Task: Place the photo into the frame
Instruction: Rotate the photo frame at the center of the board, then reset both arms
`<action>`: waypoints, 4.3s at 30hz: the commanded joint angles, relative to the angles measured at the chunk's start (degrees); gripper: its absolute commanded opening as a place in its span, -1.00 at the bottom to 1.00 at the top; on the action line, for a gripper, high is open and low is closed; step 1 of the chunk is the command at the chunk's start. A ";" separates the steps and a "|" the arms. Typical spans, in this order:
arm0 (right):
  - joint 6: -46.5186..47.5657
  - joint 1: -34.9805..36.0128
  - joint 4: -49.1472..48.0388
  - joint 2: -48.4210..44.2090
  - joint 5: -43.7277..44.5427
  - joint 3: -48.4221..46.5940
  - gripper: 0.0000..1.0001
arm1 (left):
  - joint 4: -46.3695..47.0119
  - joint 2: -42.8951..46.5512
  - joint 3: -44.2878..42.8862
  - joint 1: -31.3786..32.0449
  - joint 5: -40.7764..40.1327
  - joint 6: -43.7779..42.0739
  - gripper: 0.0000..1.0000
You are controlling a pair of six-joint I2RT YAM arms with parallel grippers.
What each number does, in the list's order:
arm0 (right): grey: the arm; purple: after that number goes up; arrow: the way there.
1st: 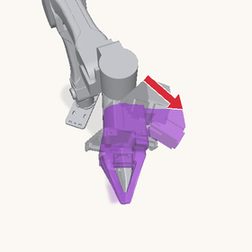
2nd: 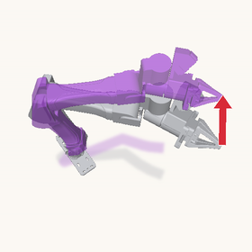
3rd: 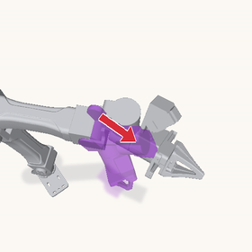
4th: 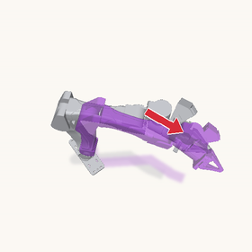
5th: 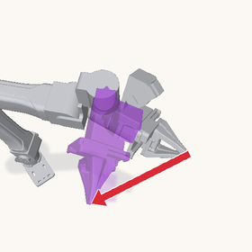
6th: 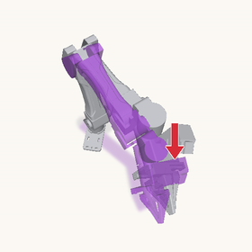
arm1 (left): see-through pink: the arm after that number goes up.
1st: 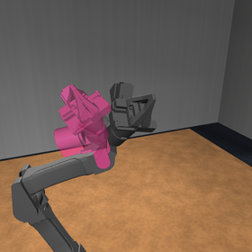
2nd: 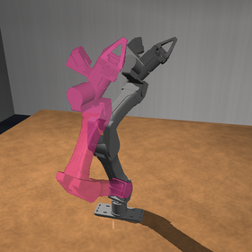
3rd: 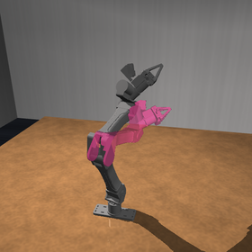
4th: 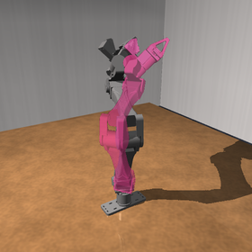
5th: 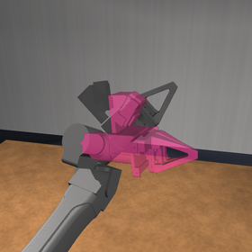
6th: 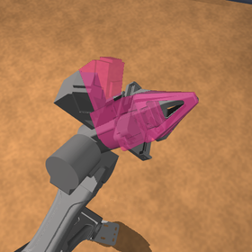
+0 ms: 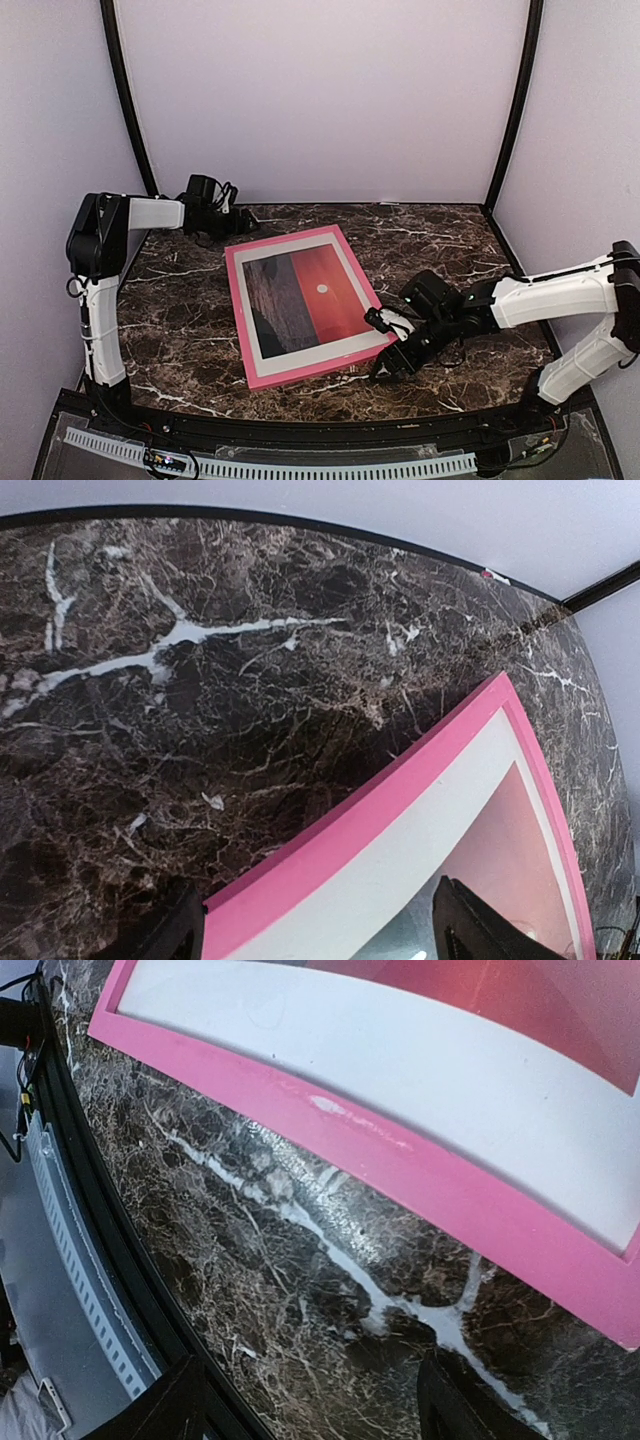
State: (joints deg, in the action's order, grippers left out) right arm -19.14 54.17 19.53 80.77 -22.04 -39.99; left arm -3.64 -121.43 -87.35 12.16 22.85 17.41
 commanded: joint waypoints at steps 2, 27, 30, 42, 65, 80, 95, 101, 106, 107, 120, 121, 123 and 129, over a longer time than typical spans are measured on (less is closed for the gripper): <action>-3.27 1.63 -6.54 1.70 -0.09 1.60 0.45 | -3.36 -3.92 -5.46 0.15 4.54 -3.12 0.62; -15.27 -9.92 -10.68 9.93 12.33 -2.48 0.55 | 0.68 8.58 22.41 2.34 7.22 4.05 0.25; -13.91 -13.63 -10.74 11.26 11.30 -3.79 0.56 | 1.27 12.80 28.99 4.67 5.00 5.21 0.19; -8.59 -21.06 -7.95 18.26 13.74 -12.23 0.58 | 7.36 38.90 57.41 20.10 -3.30 18.98 0.13; 1.65 -21.83 0.77 -1.93 34.05 -17.82 0.88 | -9.90 70.14 49.44 20.97 -37.53 7.00 0.81; 6.31 -22.02 0.67 -19.45 41.37 -14.74 0.97 | -9.58 68.54 38.42 15.94 -43.55 -2.93 0.98; 6.76 -22.07 1.01 -30.52 46.13 -7.25 0.97 | -9.36 76.87 45.57 10.16 -34.73 -5.56 0.98; 6.86 -22.06 0.74 -30.91 50.10 -6.19 0.97 | -6.95 79.59 48.46 10.16 -34.93 -6.14 0.98; 7.20 -22.04 0.50 -30.94 49.68 -6.33 0.97 | -6.79 80.27 49.17 10.16 -34.86 -6.01 0.98; 7.26 -22.09 0.64 -30.94 49.71 -6.38 0.97 | -6.85 80.40 49.24 10.16 -34.88 -5.88 0.98; 7.18 -22.08 0.70 -31.28 49.62 -5.98 0.97 | -6.70 81.30 49.82 10.16 -34.08 -4.87 0.98; 7.18 -22.06 0.79 -31.24 49.65 -5.98 0.97 | -6.44 81.37 49.91 10.16 -34.13 -4.77 0.98; 7.09 -22.05 0.88 -31.29 49.62 -5.98 0.97 | -6.35 81.52 50.02 10.16 -33.69 -4.68 0.98; 6.95 -22.12 0.67 -31.33 49.46 -5.85 0.97 | -5.98 81.87 50.36 10.16 -33.15 -4.24 0.98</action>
State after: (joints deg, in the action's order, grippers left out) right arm -12.25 31.94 22.31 50.26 26.85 -46.44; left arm -11.27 -40.47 -38.04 22.63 -11.31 12.64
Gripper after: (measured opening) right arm 0.986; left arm 0.989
